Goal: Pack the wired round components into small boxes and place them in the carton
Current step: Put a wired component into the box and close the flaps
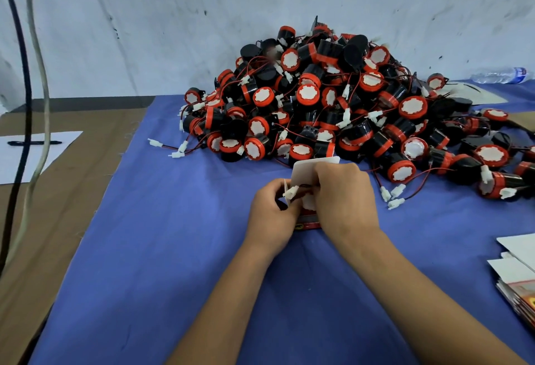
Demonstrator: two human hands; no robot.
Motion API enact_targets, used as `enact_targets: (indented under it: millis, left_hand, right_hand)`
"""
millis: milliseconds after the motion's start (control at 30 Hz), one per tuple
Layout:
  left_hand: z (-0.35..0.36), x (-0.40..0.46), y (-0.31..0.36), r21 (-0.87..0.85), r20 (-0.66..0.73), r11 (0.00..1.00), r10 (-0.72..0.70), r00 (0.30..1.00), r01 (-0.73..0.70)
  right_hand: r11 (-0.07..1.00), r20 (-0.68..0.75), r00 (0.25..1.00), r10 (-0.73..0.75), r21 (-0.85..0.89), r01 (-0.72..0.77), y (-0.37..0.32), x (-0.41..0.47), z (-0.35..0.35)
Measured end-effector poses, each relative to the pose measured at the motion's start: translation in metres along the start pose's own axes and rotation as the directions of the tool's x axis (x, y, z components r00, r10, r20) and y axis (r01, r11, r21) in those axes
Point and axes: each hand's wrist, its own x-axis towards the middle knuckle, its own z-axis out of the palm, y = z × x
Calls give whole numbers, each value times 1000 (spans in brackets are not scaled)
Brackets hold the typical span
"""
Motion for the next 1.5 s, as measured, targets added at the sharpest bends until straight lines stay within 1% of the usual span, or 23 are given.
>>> enact_targets:
  millis: [133,200,267,367,433,500,567,633,733,800,867,933,967,1033,1100,1133,1200,1267,1333,1433,1500]
  left_hand:
    - [1,-1,0,-13,15,1000,-17,1000,18]
    - [2,-1,-1,-31,18,999,-23,1000,23]
    - [1,0,-2,-53,17,998,-24,1000,25]
    - [0,2,-4,-79,12,997,-23,1000,24]
    - [0,2,-4,-72,14,997,-18,1000,19]
    - [1,3,-4,-32,14,999,-17,1000,17]
    - [2,6,-4,53,21,998,-31,999,30]
    - [3,7,-4,88,20,995,-46,999,44]
    - [3,4,-5,53,7,999,-10,1000,9]
    - [4,2,-6,21,-1,1000,13,1000,-13]
    - [5,2,-7,5,6,1000,21,1000,-21]
    - [3,2,-7,-23,26,999,30,999,-29]
    - [2,3,-8,-41,55,999,38,998,-36]
    - [-4,3,-9,-70,154,997,49,987,-39]
    - [-7,3,-11,-38,218,998,50,975,-43]
    - [-7,4,-12,-2,215,999,50,975,-51]
    - [-5,4,-14,45,179,997,54,982,-63]
    - [-3,4,-14,43,161,997,51,986,-59]
    - [-4,4,-14,44,153,997,52,987,-59]
    - [-4,4,-14,70,150,996,35,988,-45]
    - [-4,3,-12,77,158,996,33,987,-46]
  right_hand:
    - [997,-11,999,42,-65,-43,-4,-3,4]
    - [997,2,998,55,-51,-55,-7,-8,8]
    - [999,22,999,39,5,-39,-10,-13,13]
    - [996,93,995,-31,89,23,-9,-19,17]
    - [991,141,989,-52,129,34,-7,-19,16]
    - [977,214,976,-51,211,5,-8,-16,12]
    - [977,241,969,-45,214,-8,-10,-13,10]
    - [987,219,976,-14,159,-22,-13,-13,11]
    - [988,128,992,8,149,-27,-16,-13,14]
    - [976,75,997,17,215,-33,-16,-11,15]
    - [936,36,998,58,346,-67,-12,-10,15]
    - [905,-9,998,66,421,-56,-7,-12,14]
    - [905,-24,998,52,423,-37,-5,-13,13]
    - [899,-33,999,25,439,-8,-3,-14,12]
    - [876,-24,1000,16,483,-2,-1,-14,11]
    - [873,-29,1000,10,487,6,1,-14,10]
    - [896,-49,998,-45,439,62,2,-13,10]
    - [917,-41,994,-105,383,112,4,-12,9]
    - [920,17,982,-190,352,172,7,-9,8]
    - [918,138,928,-345,254,303,15,-9,7]
    - [922,201,908,-368,205,328,19,-7,4]
